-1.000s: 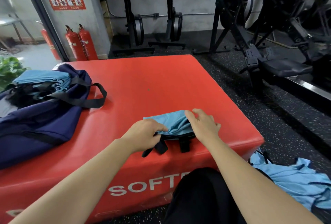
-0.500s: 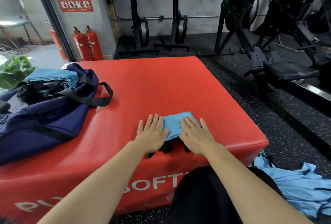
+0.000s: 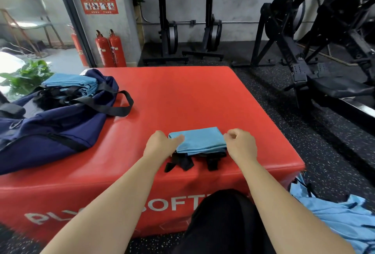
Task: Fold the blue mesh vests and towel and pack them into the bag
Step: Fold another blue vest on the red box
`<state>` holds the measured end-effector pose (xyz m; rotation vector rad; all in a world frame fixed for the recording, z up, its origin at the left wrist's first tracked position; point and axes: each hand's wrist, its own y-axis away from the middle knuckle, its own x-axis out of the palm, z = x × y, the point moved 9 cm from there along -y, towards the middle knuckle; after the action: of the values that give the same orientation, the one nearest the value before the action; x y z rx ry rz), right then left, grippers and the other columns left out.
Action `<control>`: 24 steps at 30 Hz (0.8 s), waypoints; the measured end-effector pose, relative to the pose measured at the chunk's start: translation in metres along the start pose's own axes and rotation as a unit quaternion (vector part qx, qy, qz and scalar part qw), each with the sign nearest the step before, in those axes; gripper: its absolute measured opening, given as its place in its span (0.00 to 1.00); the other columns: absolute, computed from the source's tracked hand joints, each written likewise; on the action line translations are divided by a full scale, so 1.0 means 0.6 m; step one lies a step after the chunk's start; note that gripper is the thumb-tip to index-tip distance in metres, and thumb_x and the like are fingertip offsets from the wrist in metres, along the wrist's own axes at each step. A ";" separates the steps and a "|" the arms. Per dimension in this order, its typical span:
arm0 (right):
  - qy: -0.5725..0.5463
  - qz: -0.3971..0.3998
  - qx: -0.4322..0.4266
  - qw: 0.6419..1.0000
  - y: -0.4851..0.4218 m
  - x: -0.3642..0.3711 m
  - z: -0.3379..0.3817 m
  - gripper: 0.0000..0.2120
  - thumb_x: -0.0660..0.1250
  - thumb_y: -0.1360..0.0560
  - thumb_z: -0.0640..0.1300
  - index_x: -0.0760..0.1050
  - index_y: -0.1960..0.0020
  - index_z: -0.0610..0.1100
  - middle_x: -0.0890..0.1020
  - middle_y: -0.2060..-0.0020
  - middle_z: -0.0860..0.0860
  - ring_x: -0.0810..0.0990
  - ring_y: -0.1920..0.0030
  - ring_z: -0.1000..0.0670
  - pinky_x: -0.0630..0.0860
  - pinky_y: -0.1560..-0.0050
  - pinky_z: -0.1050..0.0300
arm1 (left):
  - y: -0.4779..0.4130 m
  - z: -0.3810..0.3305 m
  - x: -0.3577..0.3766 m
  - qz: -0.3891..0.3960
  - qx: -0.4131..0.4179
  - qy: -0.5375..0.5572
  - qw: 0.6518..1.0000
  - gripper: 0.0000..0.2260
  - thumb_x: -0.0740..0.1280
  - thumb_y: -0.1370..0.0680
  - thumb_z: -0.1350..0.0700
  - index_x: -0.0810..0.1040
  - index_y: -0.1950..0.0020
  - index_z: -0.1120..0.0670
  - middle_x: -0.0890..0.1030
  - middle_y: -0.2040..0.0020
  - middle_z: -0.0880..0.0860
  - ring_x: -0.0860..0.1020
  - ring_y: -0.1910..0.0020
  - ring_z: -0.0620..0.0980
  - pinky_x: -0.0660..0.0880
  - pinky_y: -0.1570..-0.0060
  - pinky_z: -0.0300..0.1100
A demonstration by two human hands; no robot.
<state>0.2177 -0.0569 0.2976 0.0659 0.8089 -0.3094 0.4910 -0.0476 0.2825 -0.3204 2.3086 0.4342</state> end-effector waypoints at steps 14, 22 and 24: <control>0.109 0.164 0.107 0.975 -0.005 0.054 -0.020 0.15 0.66 0.26 0.49 0.74 0.40 0.48 0.75 0.39 0.47 0.61 0.31 0.43 0.59 0.38 0.47 | 0.023 0.007 0.044 0.021 -0.084 0.036 0.996 0.13 0.73 0.33 0.51 0.73 0.58 0.54 0.80 0.51 0.56 0.79 0.48 0.57 0.77 0.49 0.48; -0.070 0.133 0.015 0.989 0.015 0.045 0.002 0.14 0.67 0.27 0.46 0.68 0.44 0.50 0.76 0.51 0.53 0.74 0.41 0.46 0.57 0.44 0.49 | 0.081 0.006 -0.001 -0.084 0.014 0.184 0.979 0.16 0.72 0.25 0.56 0.67 0.45 0.53 0.74 0.57 0.49 0.73 0.62 0.44 0.66 0.68 0.36; -0.103 0.142 -0.007 0.984 0.026 0.044 0.021 0.19 0.67 0.26 0.45 0.65 0.39 0.50 0.75 0.49 0.52 0.74 0.43 0.46 0.57 0.40 0.49 | 0.099 0.010 -0.028 -0.104 0.018 0.212 0.972 0.19 0.72 0.24 0.56 0.64 0.43 0.51 0.74 0.57 0.50 0.73 0.64 0.44 0.66 0.70 0.35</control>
<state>0.2482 -0.0506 0.2865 0.1331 0.5857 -0.0387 0.4852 0.0108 0.3029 -0.6878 2.6535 0.2334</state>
